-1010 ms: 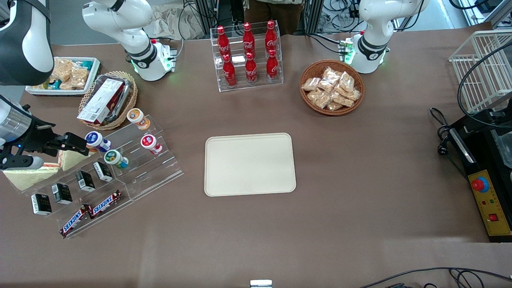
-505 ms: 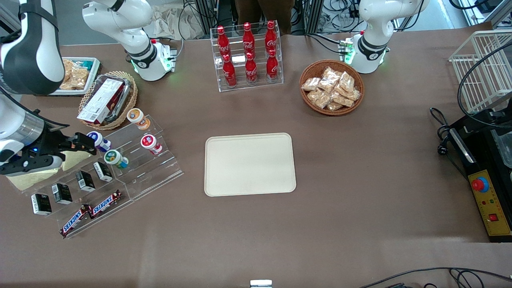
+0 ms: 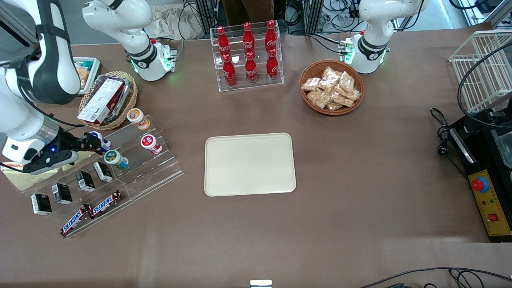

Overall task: Place green gum on tray
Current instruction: 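Close the right gripper around the green-labelled gum bottle's cap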

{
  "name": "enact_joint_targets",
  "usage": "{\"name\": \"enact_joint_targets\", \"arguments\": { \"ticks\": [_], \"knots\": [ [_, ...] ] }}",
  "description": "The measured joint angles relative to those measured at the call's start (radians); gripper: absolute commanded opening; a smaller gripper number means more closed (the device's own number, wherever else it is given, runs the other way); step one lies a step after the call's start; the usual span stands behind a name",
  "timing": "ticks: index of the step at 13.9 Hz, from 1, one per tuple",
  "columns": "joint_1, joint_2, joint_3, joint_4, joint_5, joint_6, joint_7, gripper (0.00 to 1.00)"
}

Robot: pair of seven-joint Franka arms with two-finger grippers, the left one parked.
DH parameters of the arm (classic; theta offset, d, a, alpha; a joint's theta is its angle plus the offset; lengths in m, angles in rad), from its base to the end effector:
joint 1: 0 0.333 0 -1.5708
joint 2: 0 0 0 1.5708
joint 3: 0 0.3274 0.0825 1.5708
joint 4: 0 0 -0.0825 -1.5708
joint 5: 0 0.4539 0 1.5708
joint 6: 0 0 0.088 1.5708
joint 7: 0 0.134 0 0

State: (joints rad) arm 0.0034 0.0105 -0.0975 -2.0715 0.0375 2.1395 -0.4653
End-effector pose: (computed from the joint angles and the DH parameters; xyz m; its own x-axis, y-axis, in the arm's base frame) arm 0.6152 -0.0555 0.3808 0.9367 0.3439 0.0653 0.3448 -0.9387 -0.0026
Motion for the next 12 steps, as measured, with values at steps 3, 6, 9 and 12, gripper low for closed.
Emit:
{"name": "enact_joint_targets", "arguments": {
  "ticks": [3,6,9,12],
  "knots": [
    [-0.014,0.004,0.000,-0.120,0.000,0.126,-0.036,1.00],
    [-0.011,0.009,0.004,-0.191,0.000,0.197,-0.039,1.00],
    [-0.010,0.014,0.005,-0.214,0.008,0.214,-0.039,1.00],
    [-0.009,0.018,0.010,-0.239,0.027,0.243,-0.039,1.00]
  ]
}}
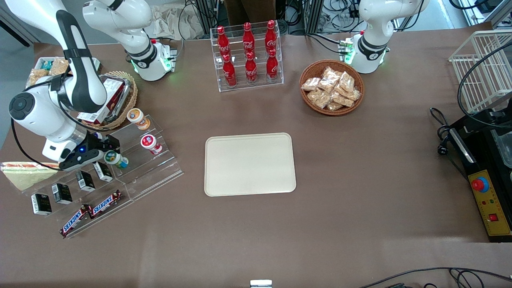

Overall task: Place green gum on tray
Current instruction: 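Close the right gripper around the green-labelled gum bottle's cap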

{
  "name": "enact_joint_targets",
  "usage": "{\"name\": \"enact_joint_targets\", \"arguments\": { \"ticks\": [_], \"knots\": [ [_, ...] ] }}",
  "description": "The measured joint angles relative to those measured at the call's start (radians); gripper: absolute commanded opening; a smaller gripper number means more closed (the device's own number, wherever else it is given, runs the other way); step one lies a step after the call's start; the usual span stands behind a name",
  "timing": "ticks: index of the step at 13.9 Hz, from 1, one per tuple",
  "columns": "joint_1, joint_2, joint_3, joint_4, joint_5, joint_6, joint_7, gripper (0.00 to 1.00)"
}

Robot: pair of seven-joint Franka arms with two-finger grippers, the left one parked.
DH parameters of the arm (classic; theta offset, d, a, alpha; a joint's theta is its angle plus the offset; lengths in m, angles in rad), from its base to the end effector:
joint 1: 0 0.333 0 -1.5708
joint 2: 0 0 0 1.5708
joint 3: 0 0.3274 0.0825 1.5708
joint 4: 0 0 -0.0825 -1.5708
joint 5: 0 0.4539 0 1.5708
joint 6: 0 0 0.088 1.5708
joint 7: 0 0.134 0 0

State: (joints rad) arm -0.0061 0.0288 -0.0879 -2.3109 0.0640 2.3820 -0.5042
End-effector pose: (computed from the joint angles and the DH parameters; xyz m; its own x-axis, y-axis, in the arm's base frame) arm 0.5667 -0.0517 0.2715 0.9328 0.3557 0.0573 0.3572 -0.9339 -0.0180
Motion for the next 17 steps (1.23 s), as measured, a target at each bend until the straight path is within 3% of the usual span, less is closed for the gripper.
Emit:
{"name": "enact_joint_targets", "arguments": {
  "ticks": [6,7,10,12,17],
  "knots": [
    [0.011,0.002,0.005,-0.058,0.006,0.064,0.000,0.98],
    [0.014,0.002,0.005,-0.062,0.006,0.066,0.000,0.91],
    [0.016,0.002,0.005,-0.065,0.006,0.066,0.000,0.38],
    [0.016,0.002,0.005,-0.065,0.006,0.066,0.000,0.15],
    [0.016,0.002,0.005,-0.065,0.007,0.066,0.002,0.14]
  ]
}}
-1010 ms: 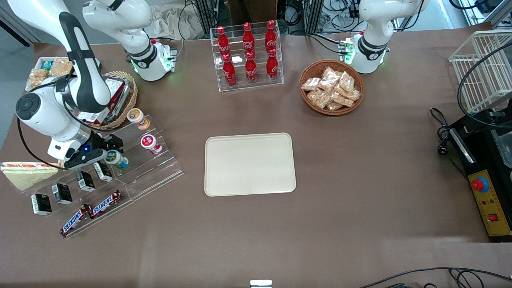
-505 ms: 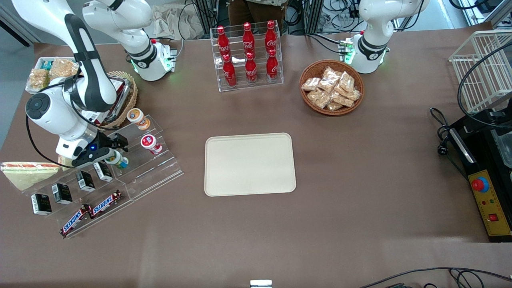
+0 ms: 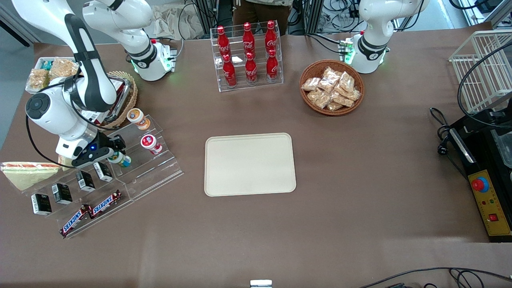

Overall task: Place green gum on tray
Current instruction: 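Close the right gripper around the green-labelled gum bottle's cap, then lift the green gum bottle up out of the acrylic rack, then carry the green gum bottle over the cream tray and lower it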

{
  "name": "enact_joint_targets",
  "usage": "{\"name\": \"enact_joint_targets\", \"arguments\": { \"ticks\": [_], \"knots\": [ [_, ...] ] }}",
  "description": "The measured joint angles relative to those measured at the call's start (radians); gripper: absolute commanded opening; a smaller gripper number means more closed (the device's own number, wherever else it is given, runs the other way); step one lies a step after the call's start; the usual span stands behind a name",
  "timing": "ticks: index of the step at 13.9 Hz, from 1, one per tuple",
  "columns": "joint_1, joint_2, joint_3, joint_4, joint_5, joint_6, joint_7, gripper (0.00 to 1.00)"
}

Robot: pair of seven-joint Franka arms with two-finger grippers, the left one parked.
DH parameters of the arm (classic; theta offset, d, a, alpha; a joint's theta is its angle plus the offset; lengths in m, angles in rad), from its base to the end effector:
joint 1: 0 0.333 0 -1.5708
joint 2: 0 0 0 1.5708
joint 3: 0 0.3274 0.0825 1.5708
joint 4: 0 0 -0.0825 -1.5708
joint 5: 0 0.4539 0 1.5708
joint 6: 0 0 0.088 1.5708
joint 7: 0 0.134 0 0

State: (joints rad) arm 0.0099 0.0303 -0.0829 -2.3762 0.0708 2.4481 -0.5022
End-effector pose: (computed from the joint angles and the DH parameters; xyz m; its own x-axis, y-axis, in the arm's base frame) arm 0.5501 -0.0391 0.2463 0.9289 0.3659 0.0572 0.3675 -0.9298 -0.0199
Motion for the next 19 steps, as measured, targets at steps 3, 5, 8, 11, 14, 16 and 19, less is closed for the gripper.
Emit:
{"name": "enact_joint_targets", "arguments": {
  "ticks": [3,5,8,11,14,16,19],
  "knots": [
    [0.002,-0.006,0.002,0.018,0.002,-0.027,0.038,0.14],
    [0.016,-0.018,0.004,0.093,0.004,-0.136,0.083,0.14],
    [0.045,-0.034,0.007,0.287,0.006,-0.338,0.154,0.14],
    [0.073,-0.043,0.007,0.469,0.007,-0.493,0.213,0.14],
    [0.143,-0.043,0.008,0.623,0.008,-0.629,0.360,0.14],
    [0.236,-0.042,0.010,0.671,0.008,-0.658,0.515,0.14],
    [0.389,-0.027,0.014,0.681,0.008,-0.659,0.757,0.14]
  ]
}}
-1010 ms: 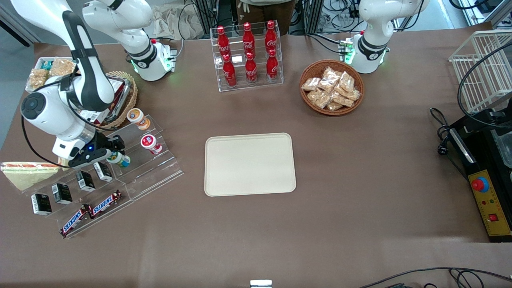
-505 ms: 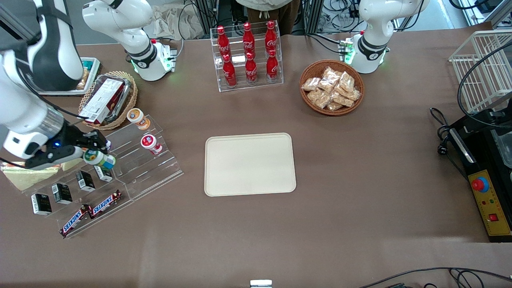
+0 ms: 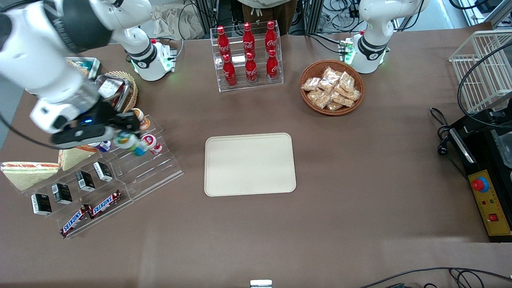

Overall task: Place green gum on tray
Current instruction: 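Carry the green gum bottle over the cream tray and lower it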

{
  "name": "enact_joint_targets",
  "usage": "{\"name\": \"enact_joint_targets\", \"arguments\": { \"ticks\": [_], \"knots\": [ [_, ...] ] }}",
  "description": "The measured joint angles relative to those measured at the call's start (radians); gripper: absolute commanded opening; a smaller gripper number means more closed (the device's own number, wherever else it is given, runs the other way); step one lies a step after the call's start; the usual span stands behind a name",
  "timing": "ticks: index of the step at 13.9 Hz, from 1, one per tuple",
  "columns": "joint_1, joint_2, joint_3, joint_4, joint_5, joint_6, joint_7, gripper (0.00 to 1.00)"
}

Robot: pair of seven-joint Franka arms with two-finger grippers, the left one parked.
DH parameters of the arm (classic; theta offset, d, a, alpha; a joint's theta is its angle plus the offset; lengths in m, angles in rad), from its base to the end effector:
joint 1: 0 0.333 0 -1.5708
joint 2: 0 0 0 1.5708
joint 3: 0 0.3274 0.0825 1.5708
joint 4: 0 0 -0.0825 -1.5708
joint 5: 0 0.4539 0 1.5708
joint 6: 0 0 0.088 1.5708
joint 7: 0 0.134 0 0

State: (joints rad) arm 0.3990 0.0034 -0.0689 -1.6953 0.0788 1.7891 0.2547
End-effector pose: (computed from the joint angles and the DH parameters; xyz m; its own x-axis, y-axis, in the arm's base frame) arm 0.6065 0.2172 0.5589 0.9960 0.0583 0.0671 0.0648 -0.9931 -0.0979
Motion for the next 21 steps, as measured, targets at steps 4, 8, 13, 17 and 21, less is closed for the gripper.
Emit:
{"name": "enact_joint_targets", "arguments": {
  "ticks": [4,8,13,17,21],
  "knots": [
    [0.128,0.089,0.000,-0.011,0.000,0.039,0.199,0.14],
    [0.238,0.174,-0.001,-0.162,-0.002,0.271,0.356,0.14],
    [0.326,0.271,-0.002,-0.411,-0.002,0.661,0.468,0.14],
    [0.383,0.361,-0.004,-0.485,-0.002,0.839,0.537,0.15],
    [0.397,0.362,-0.009,-0.484,-0.005,0.846,0.557,1.00]
  ]
}}
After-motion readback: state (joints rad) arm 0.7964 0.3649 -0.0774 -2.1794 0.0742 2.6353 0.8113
